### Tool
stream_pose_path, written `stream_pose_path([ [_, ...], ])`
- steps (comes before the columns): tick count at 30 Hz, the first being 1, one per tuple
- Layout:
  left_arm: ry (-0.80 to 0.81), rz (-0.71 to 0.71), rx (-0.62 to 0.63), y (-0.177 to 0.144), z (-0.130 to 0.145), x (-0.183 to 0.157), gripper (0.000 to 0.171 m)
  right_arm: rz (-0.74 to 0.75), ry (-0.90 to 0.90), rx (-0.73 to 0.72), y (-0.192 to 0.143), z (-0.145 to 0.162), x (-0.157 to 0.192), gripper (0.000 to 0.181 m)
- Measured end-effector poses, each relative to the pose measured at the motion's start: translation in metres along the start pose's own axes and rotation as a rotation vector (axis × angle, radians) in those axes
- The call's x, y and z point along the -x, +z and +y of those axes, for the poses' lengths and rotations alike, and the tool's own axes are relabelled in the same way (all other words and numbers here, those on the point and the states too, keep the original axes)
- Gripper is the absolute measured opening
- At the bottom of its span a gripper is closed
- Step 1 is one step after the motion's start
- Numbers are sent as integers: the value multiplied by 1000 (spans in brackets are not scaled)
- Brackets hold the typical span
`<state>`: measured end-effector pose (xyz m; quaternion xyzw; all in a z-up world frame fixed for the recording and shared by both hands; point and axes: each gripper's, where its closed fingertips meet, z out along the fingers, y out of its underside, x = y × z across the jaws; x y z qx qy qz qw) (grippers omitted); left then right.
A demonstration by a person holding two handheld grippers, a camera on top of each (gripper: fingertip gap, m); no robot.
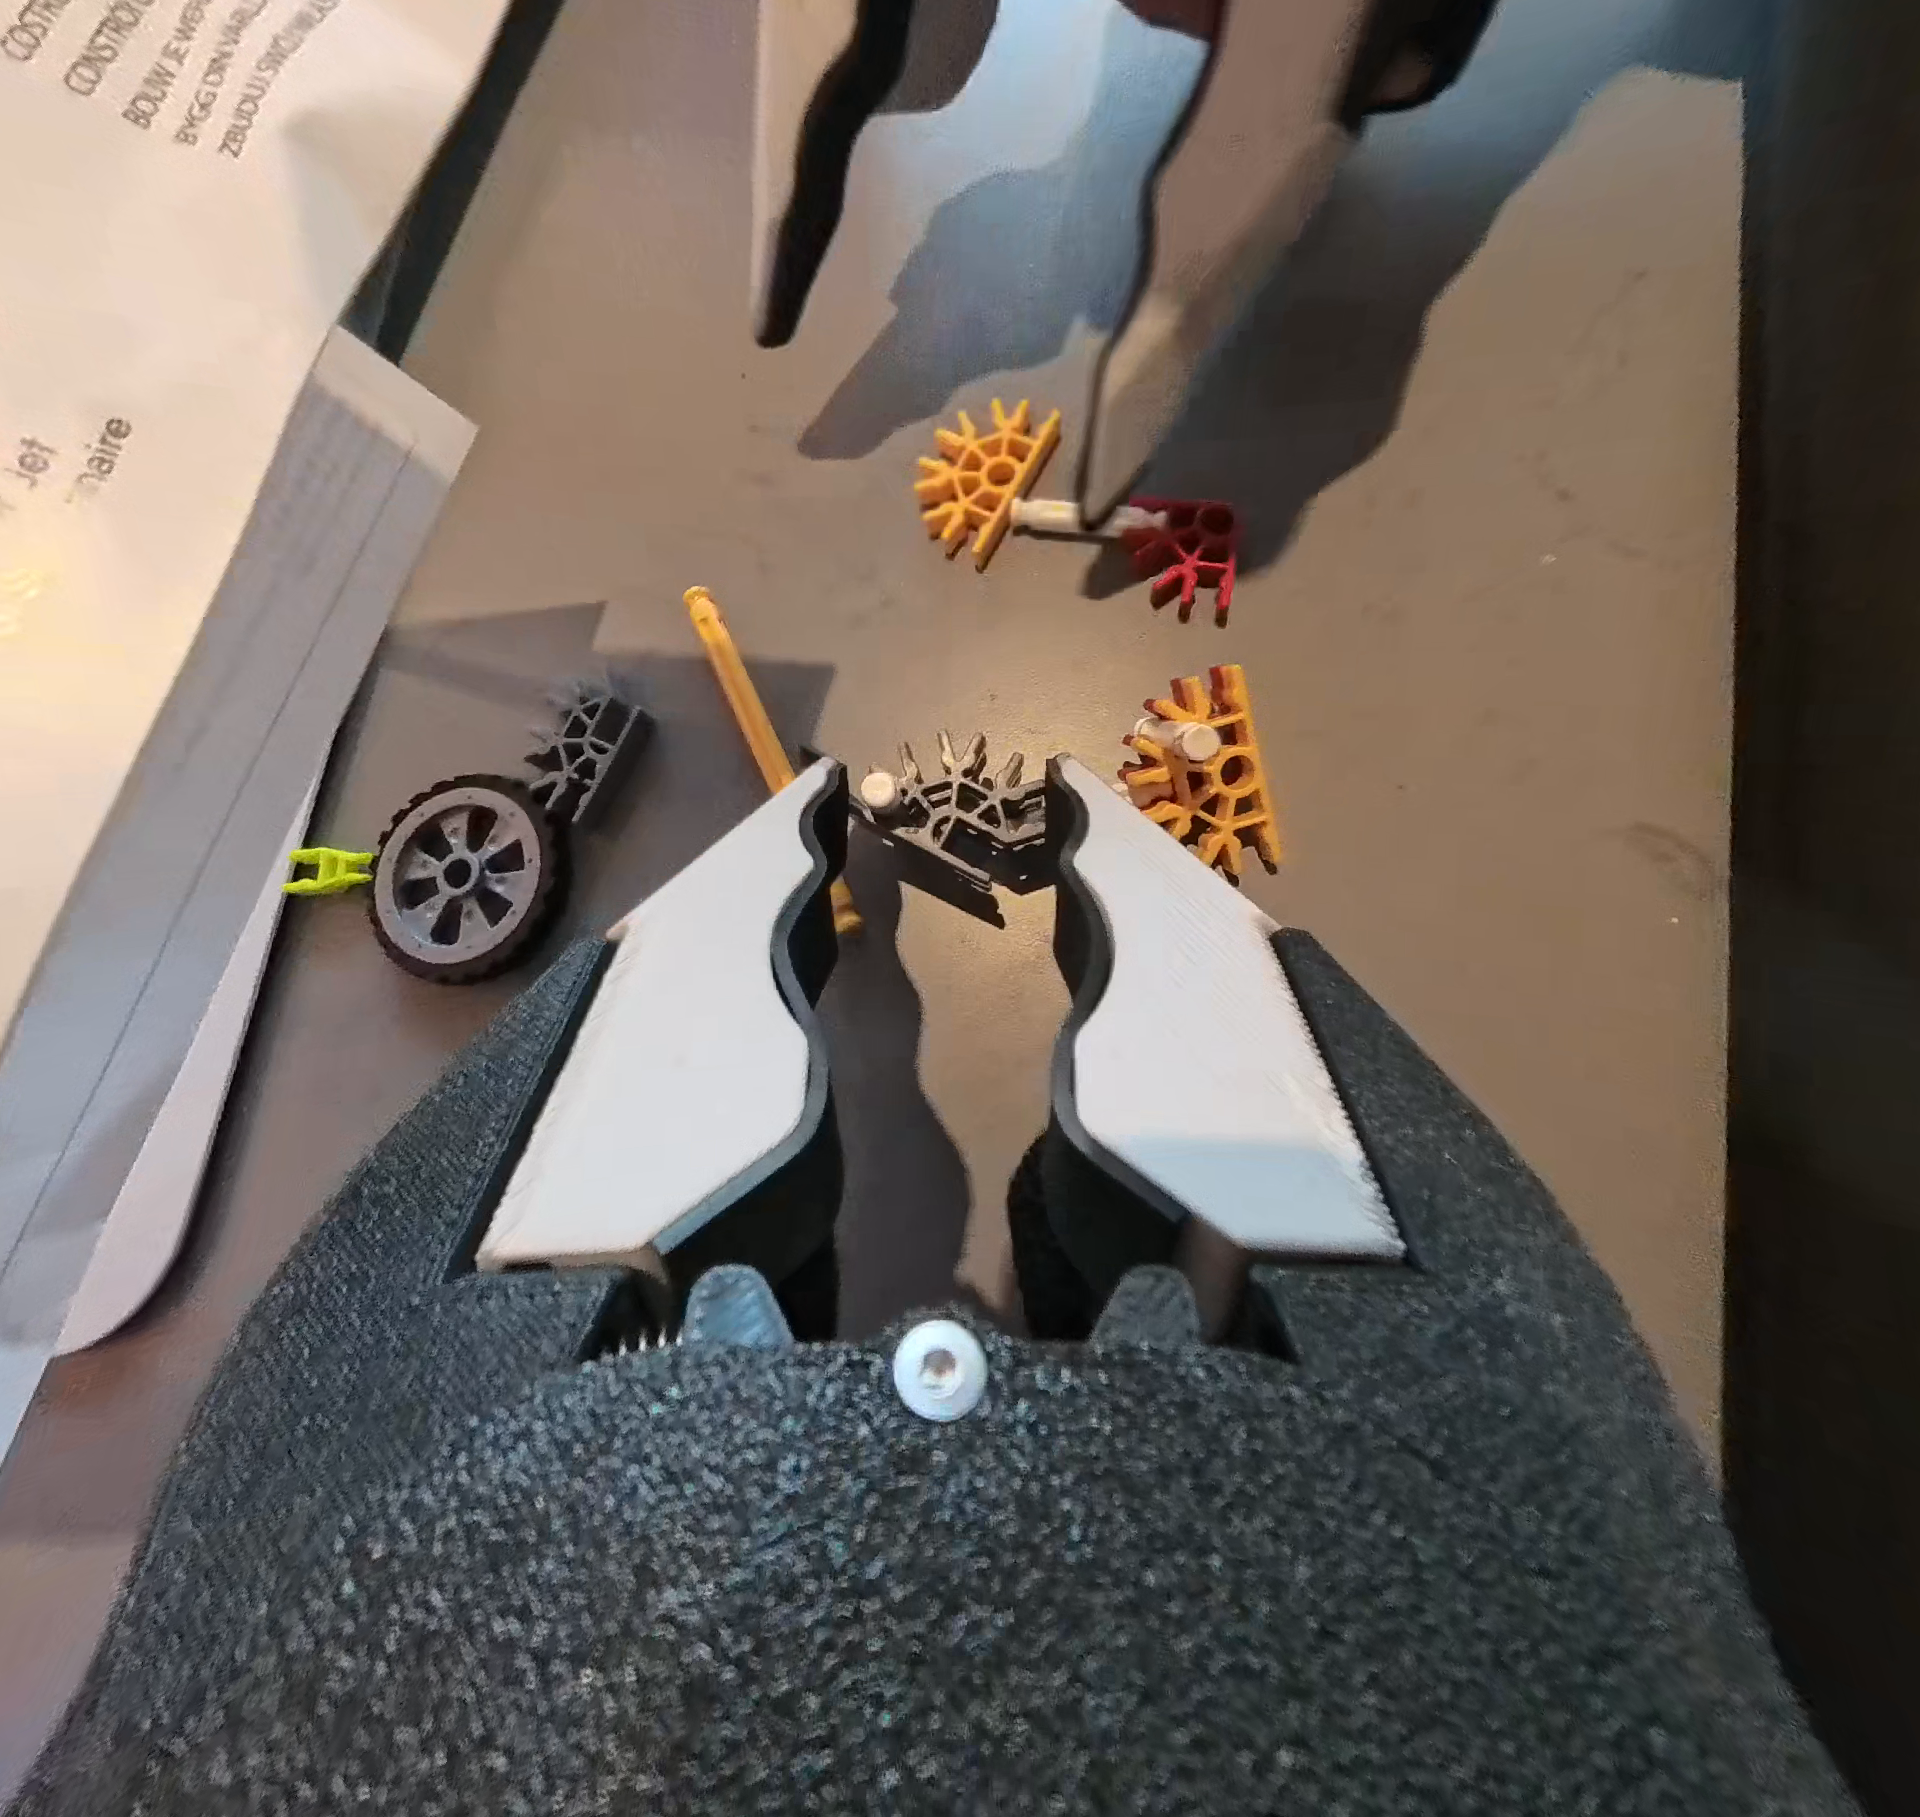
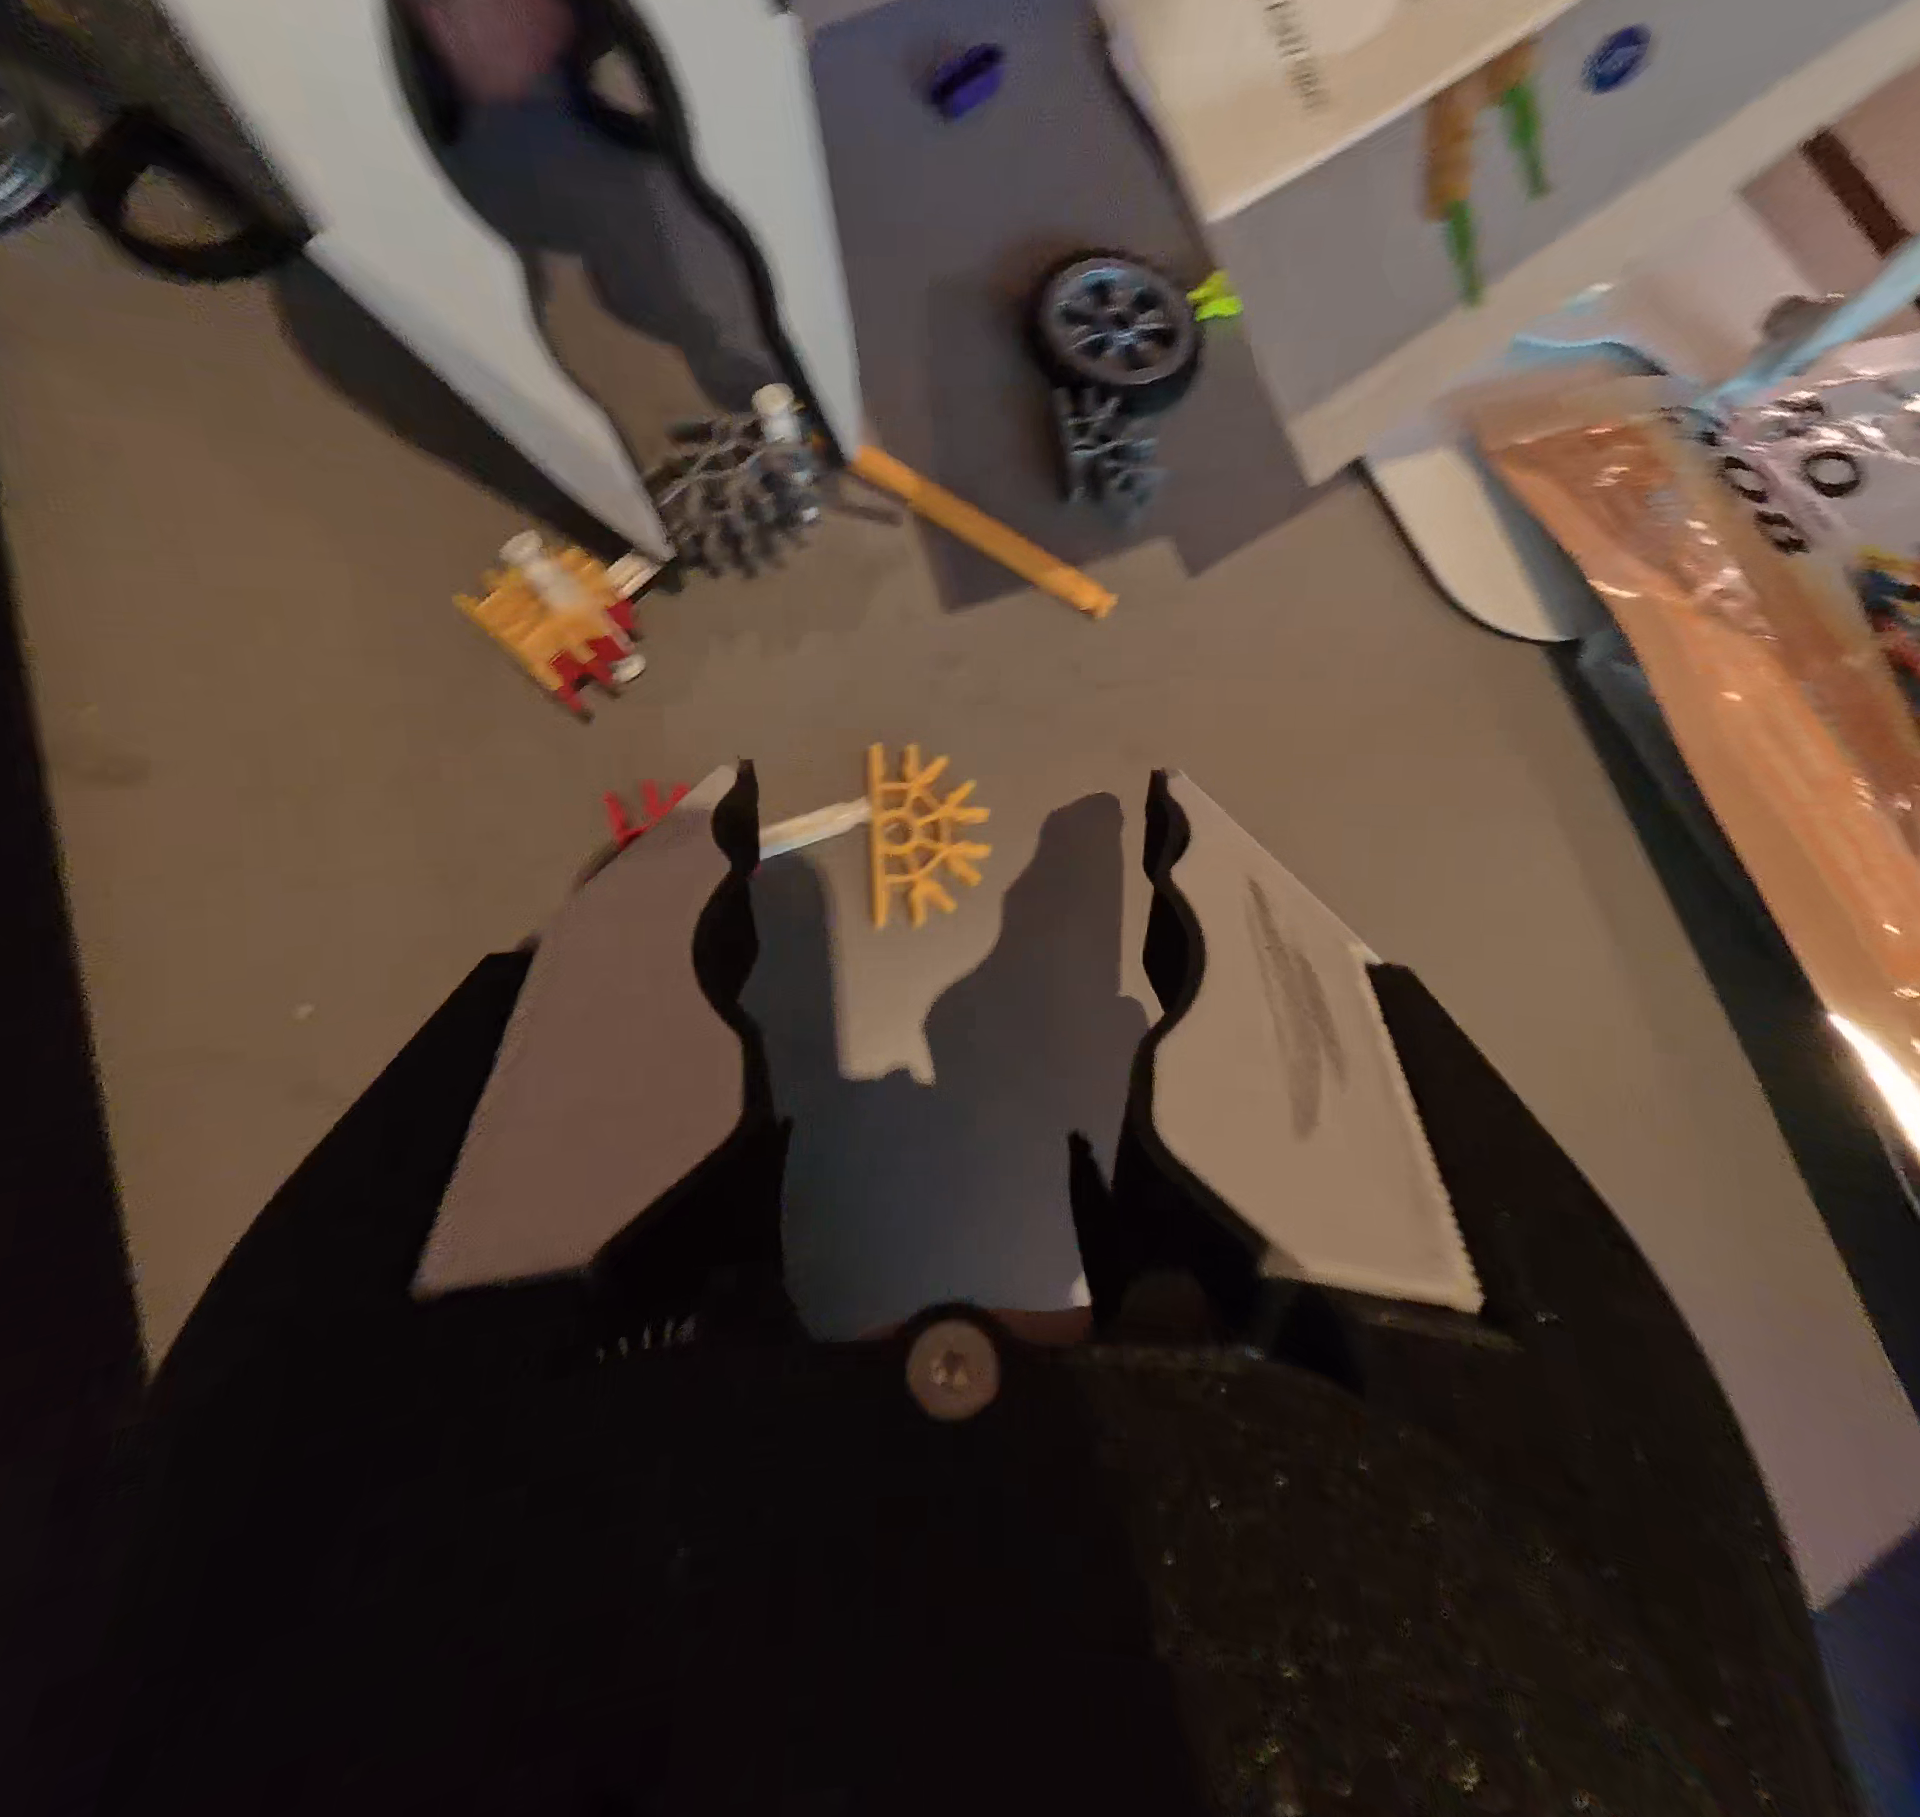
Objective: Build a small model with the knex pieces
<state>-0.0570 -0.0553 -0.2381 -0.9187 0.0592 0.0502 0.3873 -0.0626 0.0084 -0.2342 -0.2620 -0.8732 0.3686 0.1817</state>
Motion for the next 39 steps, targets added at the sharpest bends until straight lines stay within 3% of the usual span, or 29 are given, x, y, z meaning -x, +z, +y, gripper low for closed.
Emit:
stream_pose_path([
  [7,10,46,-1,-4,1,-5,37,-99,-131,30,-4,9,27,61],
  [15,20,53,-9,-9,-1,-5,41,-56,-80,41,-3,10,16,65],
  [21,30,58,-4,-11,0,-6,41,-106,-64,16,-6,9,21,63],
  [28,26,61,-10,-13,-1,-5,41,-172,-136,33,-5,11,40,51],
  [32,30,61,-8,-13,-1,-6,41,-172,-166,42,-1,11,44,35],
  [39,30,67,-11,-15,0,-5,41,-173,-175,43,-2,11,44,30],
])
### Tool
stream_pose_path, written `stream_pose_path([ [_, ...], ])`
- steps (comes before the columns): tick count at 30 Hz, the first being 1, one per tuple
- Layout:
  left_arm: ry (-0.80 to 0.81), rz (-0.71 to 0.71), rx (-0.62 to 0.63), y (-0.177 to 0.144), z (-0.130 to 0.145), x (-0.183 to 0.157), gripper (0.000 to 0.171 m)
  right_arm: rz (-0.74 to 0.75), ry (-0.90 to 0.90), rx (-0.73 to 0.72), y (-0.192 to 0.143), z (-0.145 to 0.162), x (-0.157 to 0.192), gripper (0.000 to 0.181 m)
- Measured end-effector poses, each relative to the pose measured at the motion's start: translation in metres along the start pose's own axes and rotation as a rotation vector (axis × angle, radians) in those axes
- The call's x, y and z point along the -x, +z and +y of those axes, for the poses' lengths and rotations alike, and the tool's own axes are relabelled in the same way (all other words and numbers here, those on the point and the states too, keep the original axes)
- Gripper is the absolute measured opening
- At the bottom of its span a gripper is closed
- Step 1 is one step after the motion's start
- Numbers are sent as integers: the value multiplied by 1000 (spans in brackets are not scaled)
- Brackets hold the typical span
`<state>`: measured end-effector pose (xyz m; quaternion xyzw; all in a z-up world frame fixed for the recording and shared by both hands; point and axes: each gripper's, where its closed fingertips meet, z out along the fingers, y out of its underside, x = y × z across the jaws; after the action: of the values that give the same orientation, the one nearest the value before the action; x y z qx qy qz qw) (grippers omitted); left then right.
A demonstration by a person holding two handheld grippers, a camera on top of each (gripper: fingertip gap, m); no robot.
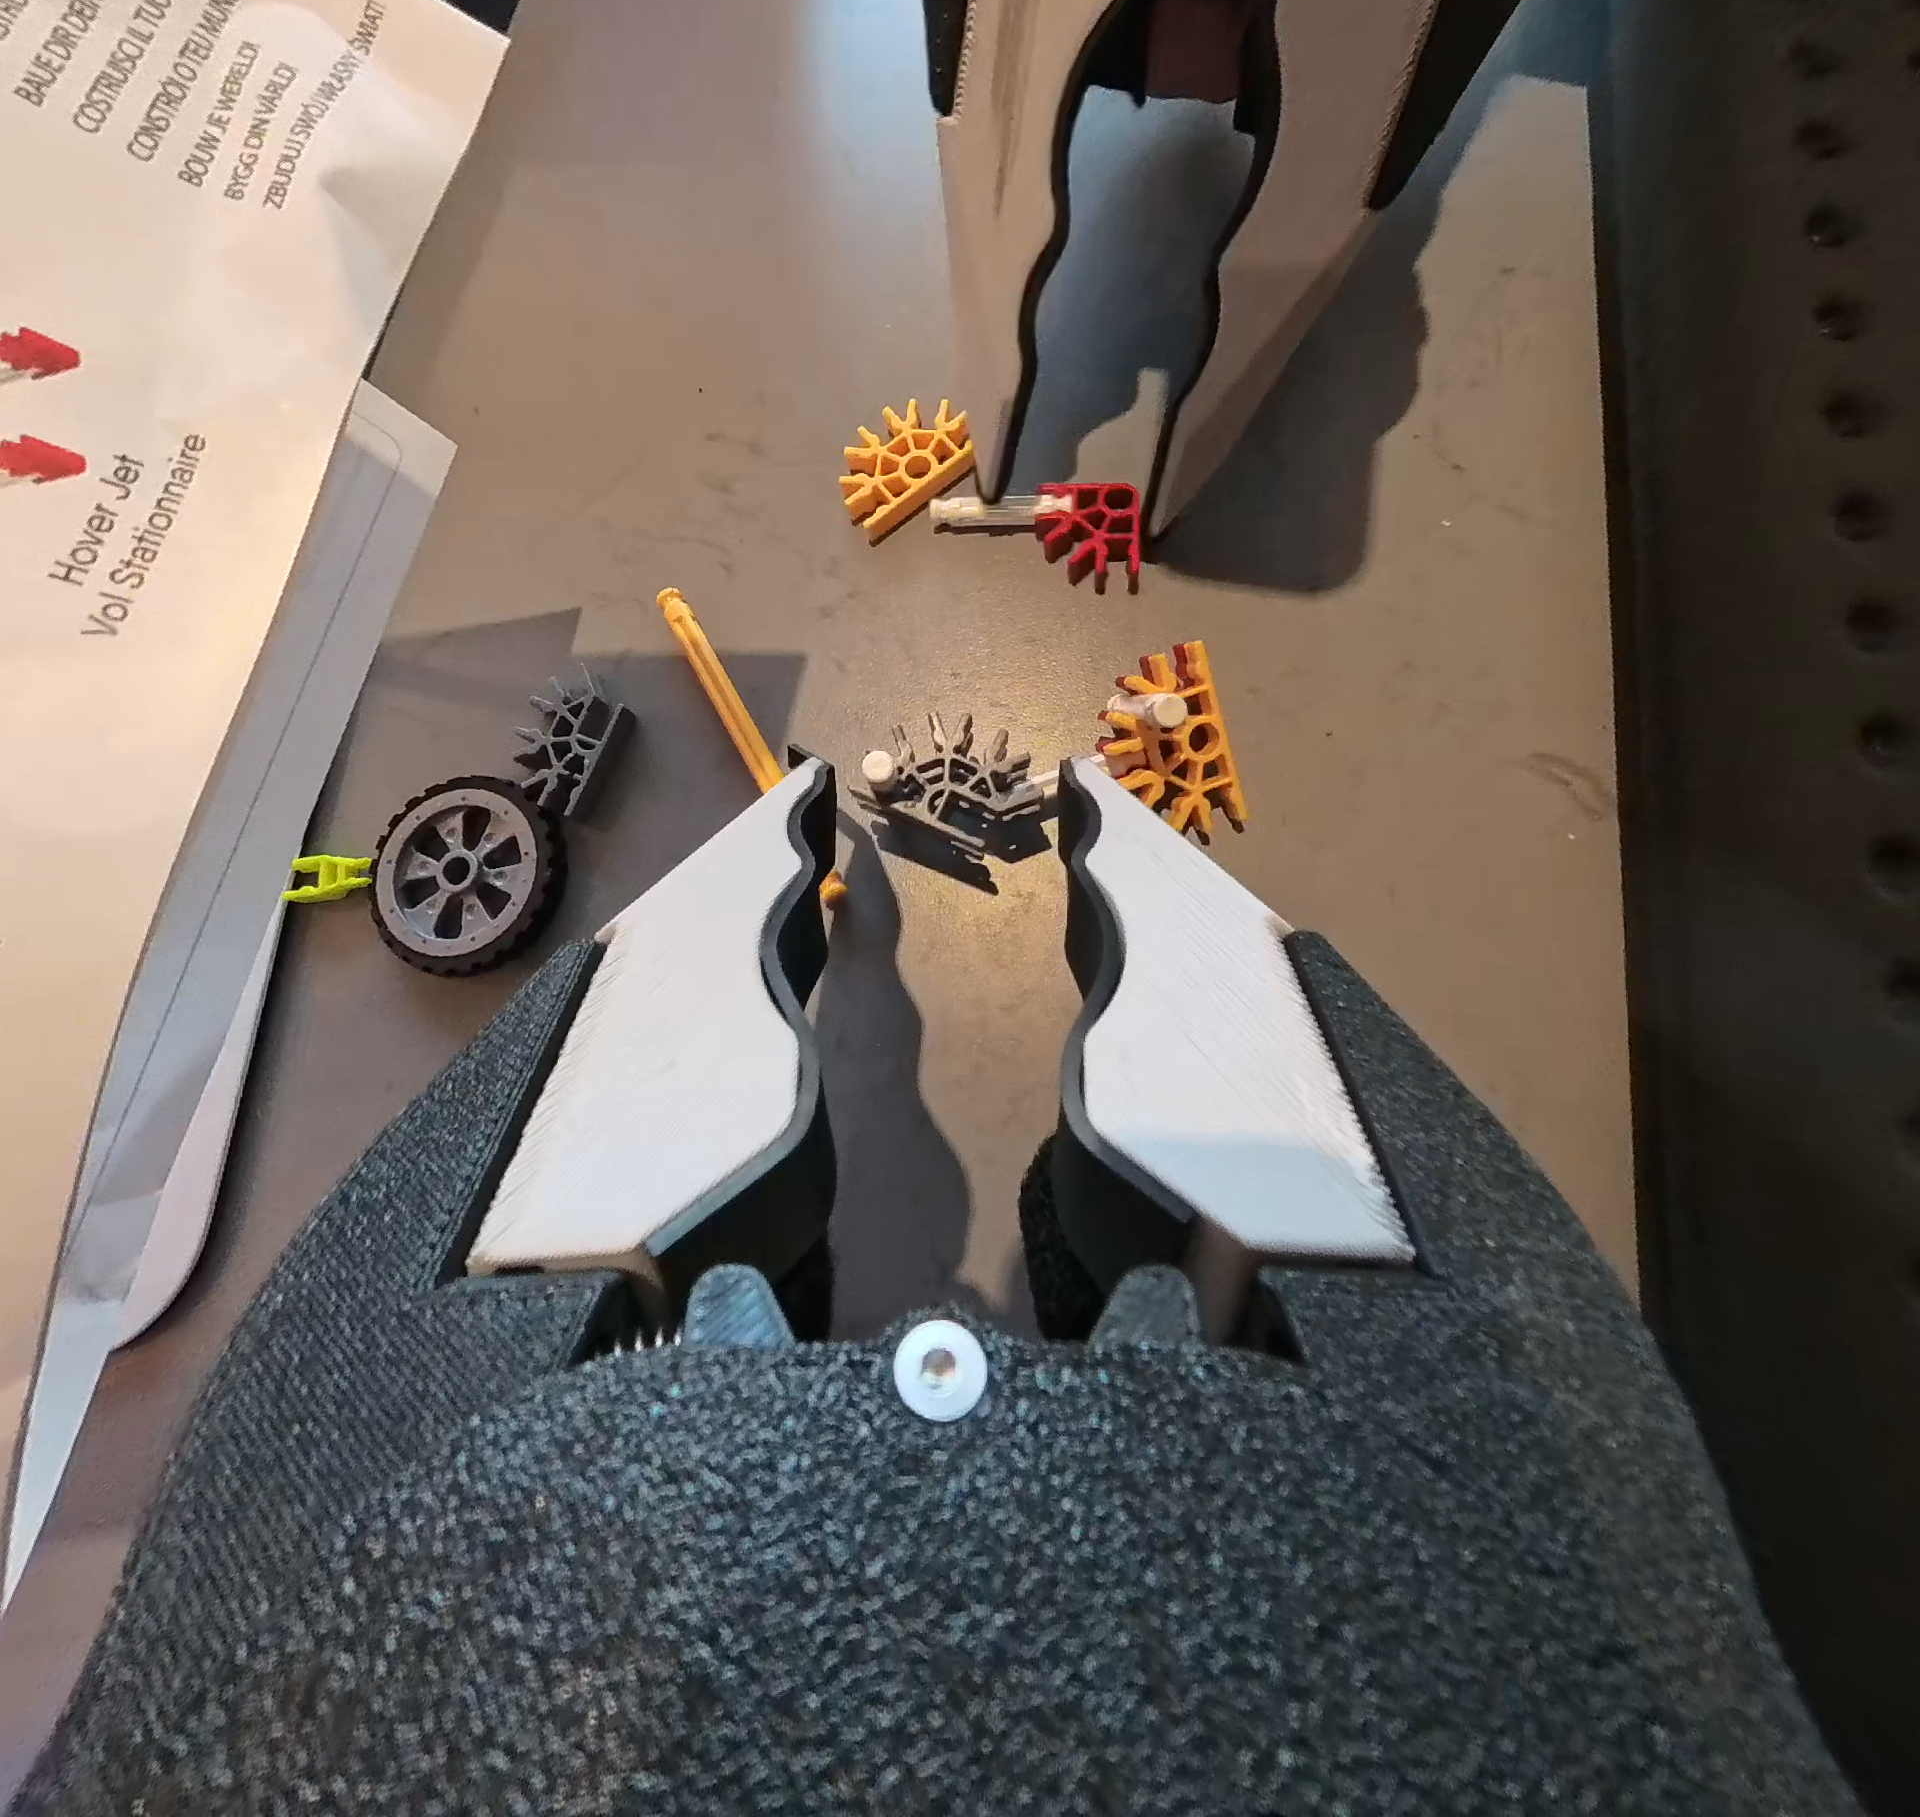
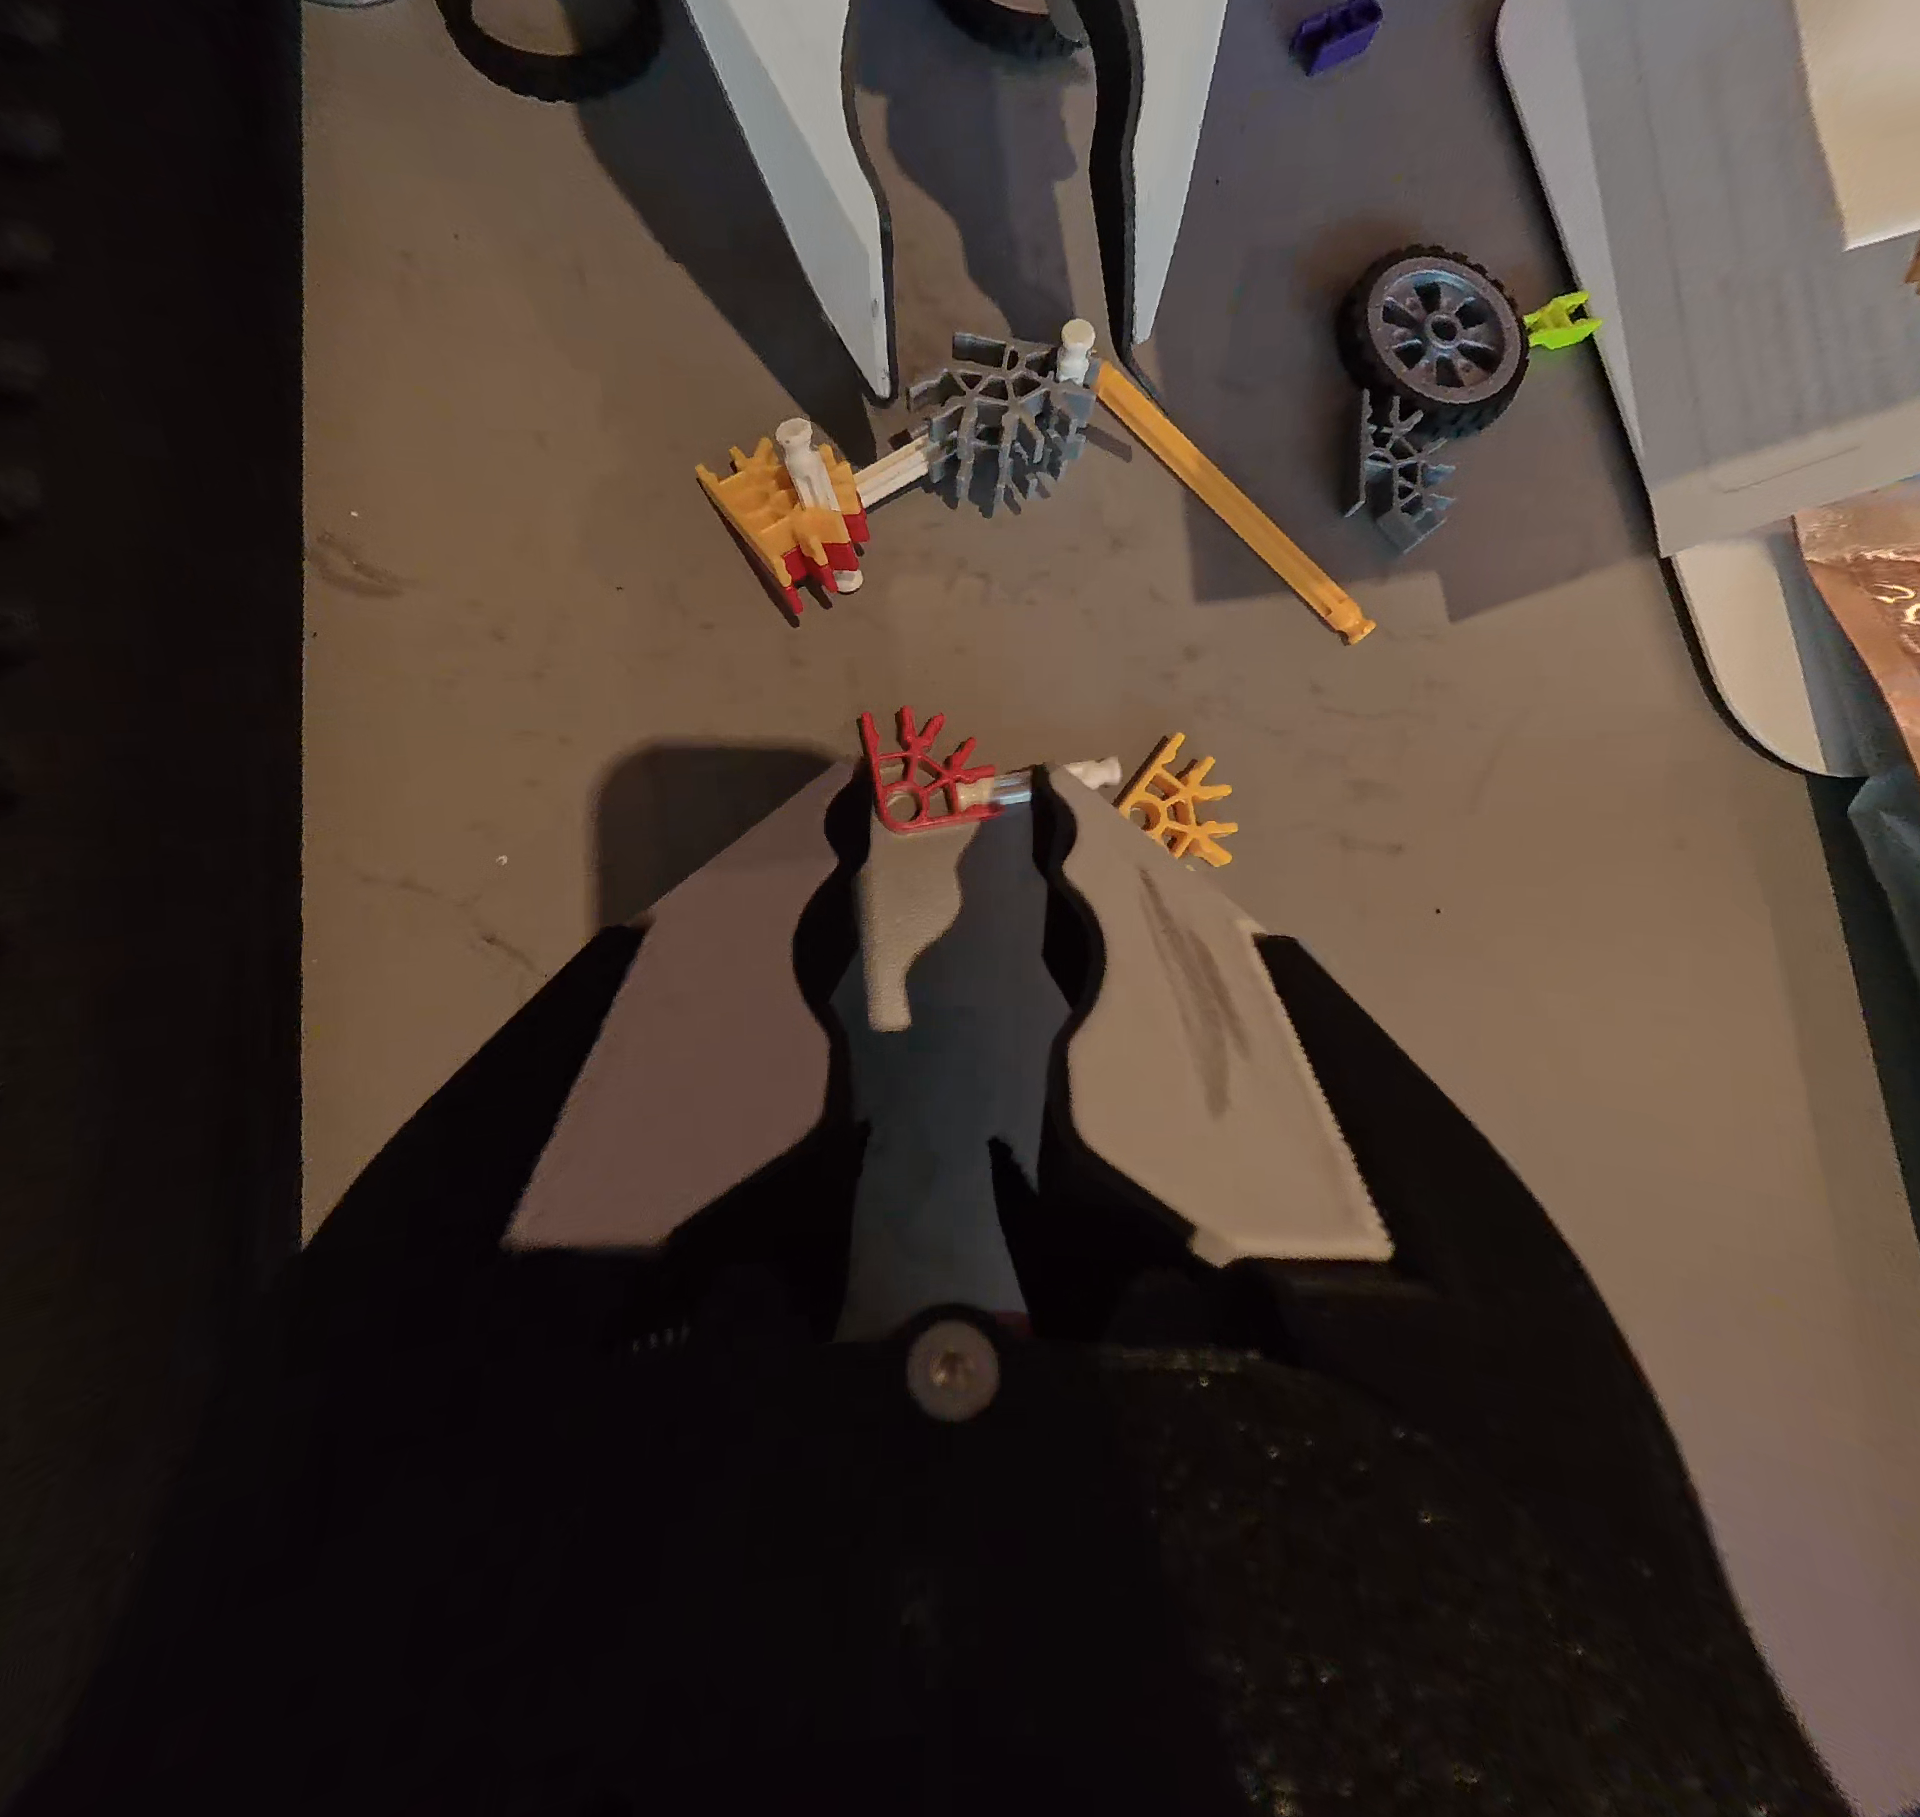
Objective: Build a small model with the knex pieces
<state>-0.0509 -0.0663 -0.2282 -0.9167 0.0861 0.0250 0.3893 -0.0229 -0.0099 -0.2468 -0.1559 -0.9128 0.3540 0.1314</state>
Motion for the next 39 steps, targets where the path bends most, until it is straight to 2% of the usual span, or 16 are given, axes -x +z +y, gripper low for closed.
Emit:
stream_pose_path([
  [3,0,-2,-6,-2,0,1,41,3,1,-6,-1,-1,-1,20],
  [6,2,-4,-5,-4,0,2,41,-6,-2,-7,-2,0,0,20],
  [10,5,-5,-3,-5,0,1,41,1,13,-28,-3,-6,-1,36],
  [13,9,-3,2,-4,0,0,41,13,-12,8,3,-2,0,36],
  [16,11,-1,8,-3,2,0,41,26,-20,8,5,-4,-1,27],
  [23,7,-3,6,-4,2,1,41,28,-25,10,2,-2,-2,23],
  [26,7,-2,7,-6,2,1,41,36,-14,-1,-2,-2,-4,25],
  [30,5,-5,6,-9,4,3,41,38,-1,28,0,3,-5,37],
  [39,11,1,24,-7,7,2,41,25,-2,24,2,2,-3,26],
])
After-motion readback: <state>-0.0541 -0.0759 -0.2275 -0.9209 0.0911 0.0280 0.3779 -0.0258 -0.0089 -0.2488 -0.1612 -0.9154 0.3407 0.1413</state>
